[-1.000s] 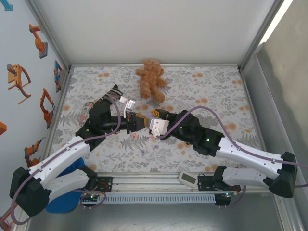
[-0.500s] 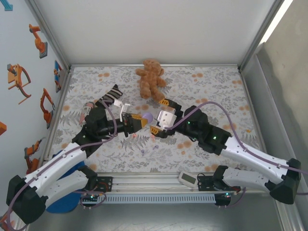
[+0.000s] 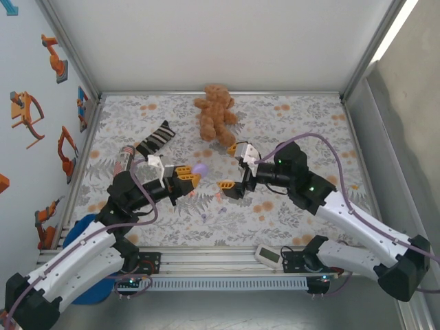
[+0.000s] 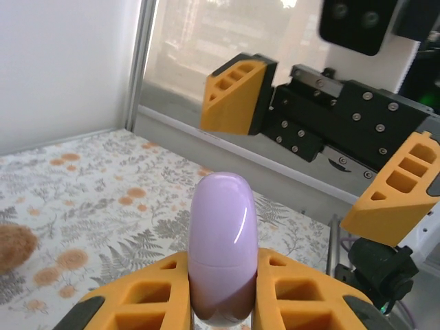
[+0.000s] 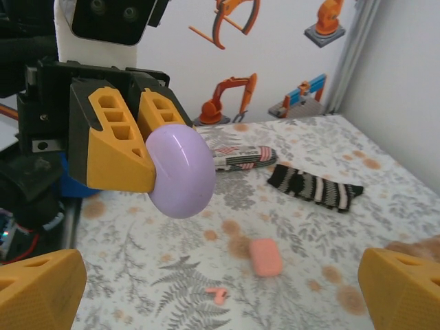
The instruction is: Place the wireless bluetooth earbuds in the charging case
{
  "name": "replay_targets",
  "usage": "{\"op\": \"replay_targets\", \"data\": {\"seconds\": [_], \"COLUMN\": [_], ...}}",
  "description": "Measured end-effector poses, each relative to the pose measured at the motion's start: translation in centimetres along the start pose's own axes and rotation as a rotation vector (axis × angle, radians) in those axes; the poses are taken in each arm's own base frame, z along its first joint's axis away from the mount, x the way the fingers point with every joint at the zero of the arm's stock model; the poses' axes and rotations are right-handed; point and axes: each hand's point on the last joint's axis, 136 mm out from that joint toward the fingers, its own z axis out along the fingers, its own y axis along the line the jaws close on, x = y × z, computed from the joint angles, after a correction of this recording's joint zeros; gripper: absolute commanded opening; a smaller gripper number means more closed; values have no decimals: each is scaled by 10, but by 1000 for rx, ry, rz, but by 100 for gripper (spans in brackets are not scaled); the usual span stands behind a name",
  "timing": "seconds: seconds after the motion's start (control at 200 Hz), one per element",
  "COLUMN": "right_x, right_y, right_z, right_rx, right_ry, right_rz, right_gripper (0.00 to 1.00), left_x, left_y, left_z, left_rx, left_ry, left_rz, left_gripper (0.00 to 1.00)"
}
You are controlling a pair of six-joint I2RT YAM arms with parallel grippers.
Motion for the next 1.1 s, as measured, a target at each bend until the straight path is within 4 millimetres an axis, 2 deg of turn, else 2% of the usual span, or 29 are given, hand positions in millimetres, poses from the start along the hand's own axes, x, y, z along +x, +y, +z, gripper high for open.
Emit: {"op": "replay_targets", "data": {"seconds": [0.22, 0.496, 0.761, 1.097], "right_x": [2, -1, -12, -22], "right_y": [0, -4, -7, -9], "right_z": [17, 35, 43, 43], "right_rx": [-54, -103, -118, -114], "right_ry": [-16, -60, -97, -119], "right_rz": [83, 125, 126, 121], "right_gripper": [97, 94, 92, 92], "left_x": [-7, -6, -7, -9], "left_y": [-8, -11, -13, -13], "left_z": [-7, -7, -8, -9], "left_rx": [16, 33, 39, 37], "left_ry": [-30, -27, -29, -37], "left_rz": [114, 160, 180, 188], "left_gripper": [0, 0, 0, 0]}}
